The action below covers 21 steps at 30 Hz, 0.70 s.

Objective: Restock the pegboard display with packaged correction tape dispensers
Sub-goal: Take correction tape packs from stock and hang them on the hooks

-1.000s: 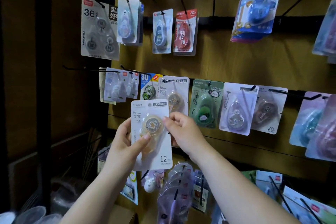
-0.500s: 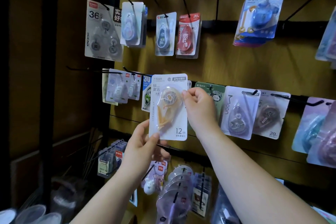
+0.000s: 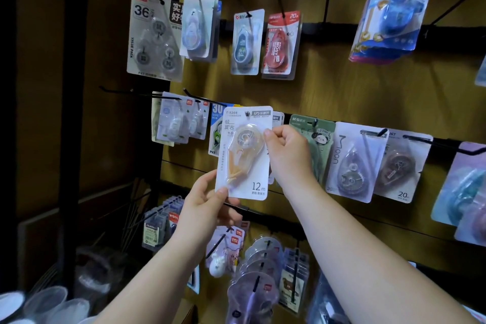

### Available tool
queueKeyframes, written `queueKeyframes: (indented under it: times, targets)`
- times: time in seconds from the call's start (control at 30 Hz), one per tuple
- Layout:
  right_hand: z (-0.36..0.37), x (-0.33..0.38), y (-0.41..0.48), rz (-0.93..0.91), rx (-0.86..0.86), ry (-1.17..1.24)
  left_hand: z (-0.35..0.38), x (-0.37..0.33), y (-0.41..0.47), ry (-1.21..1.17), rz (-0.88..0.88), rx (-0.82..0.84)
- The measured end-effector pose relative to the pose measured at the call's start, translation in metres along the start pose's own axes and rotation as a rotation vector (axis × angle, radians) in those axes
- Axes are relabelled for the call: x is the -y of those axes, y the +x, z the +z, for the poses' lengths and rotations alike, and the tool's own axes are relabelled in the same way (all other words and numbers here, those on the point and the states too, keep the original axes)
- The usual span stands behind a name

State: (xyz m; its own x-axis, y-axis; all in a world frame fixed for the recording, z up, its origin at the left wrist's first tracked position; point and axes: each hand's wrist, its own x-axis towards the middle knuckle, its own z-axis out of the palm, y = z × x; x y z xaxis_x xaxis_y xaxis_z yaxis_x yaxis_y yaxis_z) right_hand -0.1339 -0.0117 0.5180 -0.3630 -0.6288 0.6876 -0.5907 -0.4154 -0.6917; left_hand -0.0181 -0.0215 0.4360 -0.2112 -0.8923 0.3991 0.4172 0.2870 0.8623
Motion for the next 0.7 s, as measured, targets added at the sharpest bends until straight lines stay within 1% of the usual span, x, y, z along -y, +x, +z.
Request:
queueKeyframes:
  times: [0.13, 0.27, 0.5, 0.6, 0.7]
  targets:
    - [-0.001, -0.009, 0.004, 0.029, 0.014, -0.050, 0.003, 0.007, 0.006, 0.003, -0.036, -0.014]
    - [0.002, -0.018, 0.010, 0.037, 0.017, -0.095, 0.006, 0.019, 0.021, -0.003, -0.123, -0.054]
    - [0.010, -0.033, 0.037, 0.092, -0.054, -0.159, 0.014, 0.033, 0.065, 0.023, -0.183, -0.097]
    - [0.014, -0.038, 0.037, 0.109, -0.042, -0.198, 0.015, 0.040, 0.076, 0.022, -0.199, -0.122]
    - [0.016, -0.038, 0.030, 0.175, -0.010, -0.193, 0.011, 0.049, 0.073, 0.037, -0.234, -0.129]
